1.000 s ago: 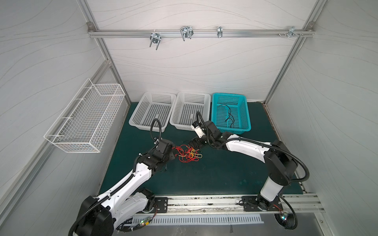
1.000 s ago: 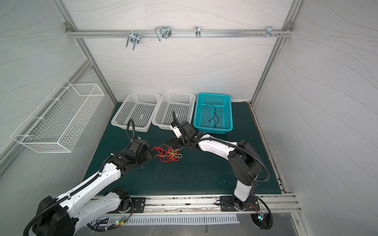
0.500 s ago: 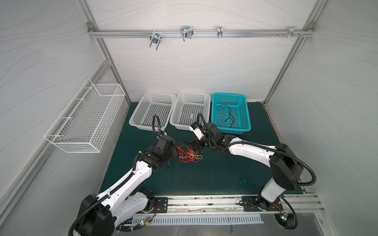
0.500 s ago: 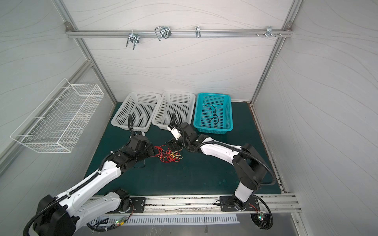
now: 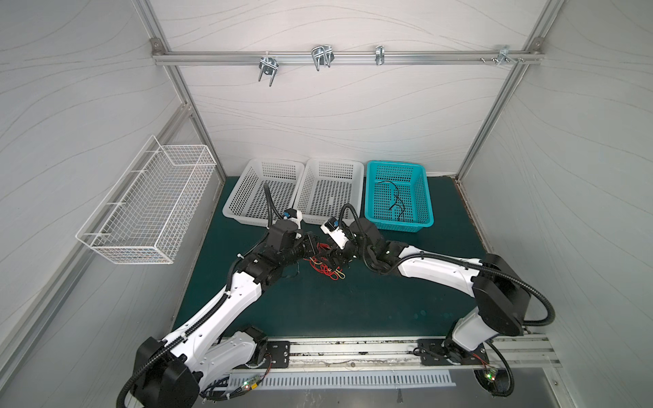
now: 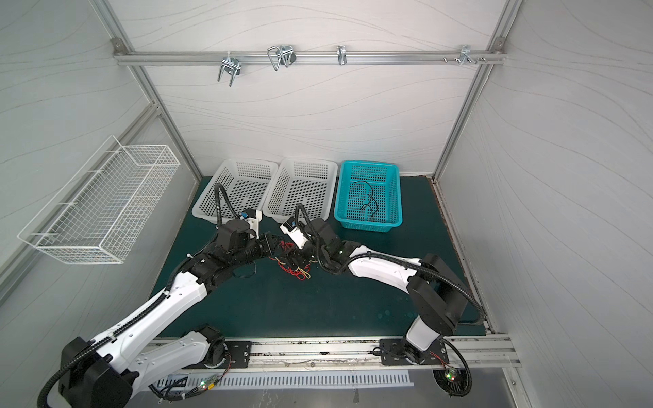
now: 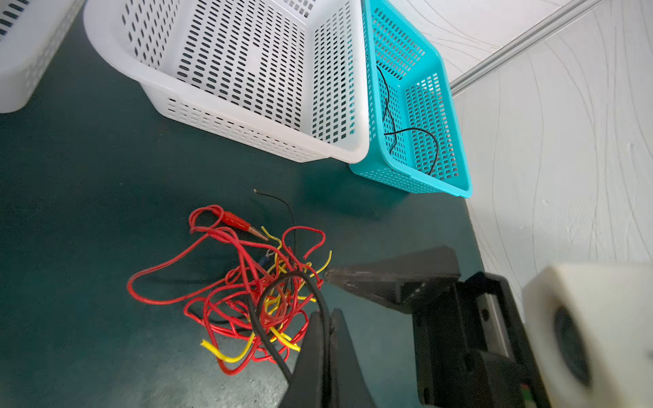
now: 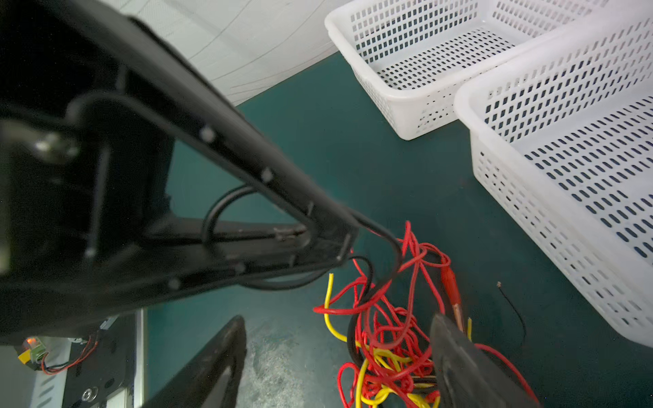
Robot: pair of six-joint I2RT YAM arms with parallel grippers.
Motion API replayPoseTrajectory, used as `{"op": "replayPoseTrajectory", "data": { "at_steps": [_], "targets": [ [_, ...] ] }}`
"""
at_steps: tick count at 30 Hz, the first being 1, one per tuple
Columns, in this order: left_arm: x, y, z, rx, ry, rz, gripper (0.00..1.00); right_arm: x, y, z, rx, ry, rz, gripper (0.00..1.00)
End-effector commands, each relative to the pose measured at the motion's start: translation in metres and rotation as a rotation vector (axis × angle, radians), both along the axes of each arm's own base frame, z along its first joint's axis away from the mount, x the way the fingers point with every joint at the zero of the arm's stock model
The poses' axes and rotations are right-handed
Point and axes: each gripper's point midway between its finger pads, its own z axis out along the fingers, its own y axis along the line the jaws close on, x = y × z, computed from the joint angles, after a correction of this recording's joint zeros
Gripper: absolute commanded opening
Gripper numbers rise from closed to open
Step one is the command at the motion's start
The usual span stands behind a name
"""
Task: Untangle the cables
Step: 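Grip a black wire in the bundle with the right gripper and pull it out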
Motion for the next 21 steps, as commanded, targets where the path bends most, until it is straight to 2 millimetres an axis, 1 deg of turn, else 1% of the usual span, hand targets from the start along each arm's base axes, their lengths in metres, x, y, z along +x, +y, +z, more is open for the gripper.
{"op": "replayPoseTrajectory", "data": {
  "at_steps": [1,4,7,13,17,19,21],
  "targets": [
    [0.009,-0.015,0.038,-0.075,-0.094,-0.040,0.00,0.002,0.005,0.027,0.076,-0.080,-0.001,0.81],
    [0.011,-0.018,0.039,-0.103,-0.087,-0.043,0.00,0.008,0.009,0.032,0.104,-0.084,-0.024,0.79],
    [0.012,-0.019,0.036,-0.117,-0.063,-0.025,0.00,0.011,0.015,0.036,0.126,-0.082,-0.027,0.71],
    [0.014,-0.013,0.030,-0.130,-0.051,0.022,0.00,0.011,0.027,0.036,0.155,-0.048,-0.003,0.54],
    [0.013,-0.009,0.028,-0.129,-0.051,0.043,0.00,0.012,0.028,0.035,0.170,-0.038,-0.011,0.39],
    [0.012,-0.008,0.026,-0.126,-0.050,0.047,0.00,0.014,0.027,0.036,0.174,-0.038,-0.022,0.26],
    [0.011,-0.007,0.025,-0.123,-0.048,0.049,0.00,0.016,0.025,0.035,0.172,-0.040,-0.037,0.18]
  ]
}}
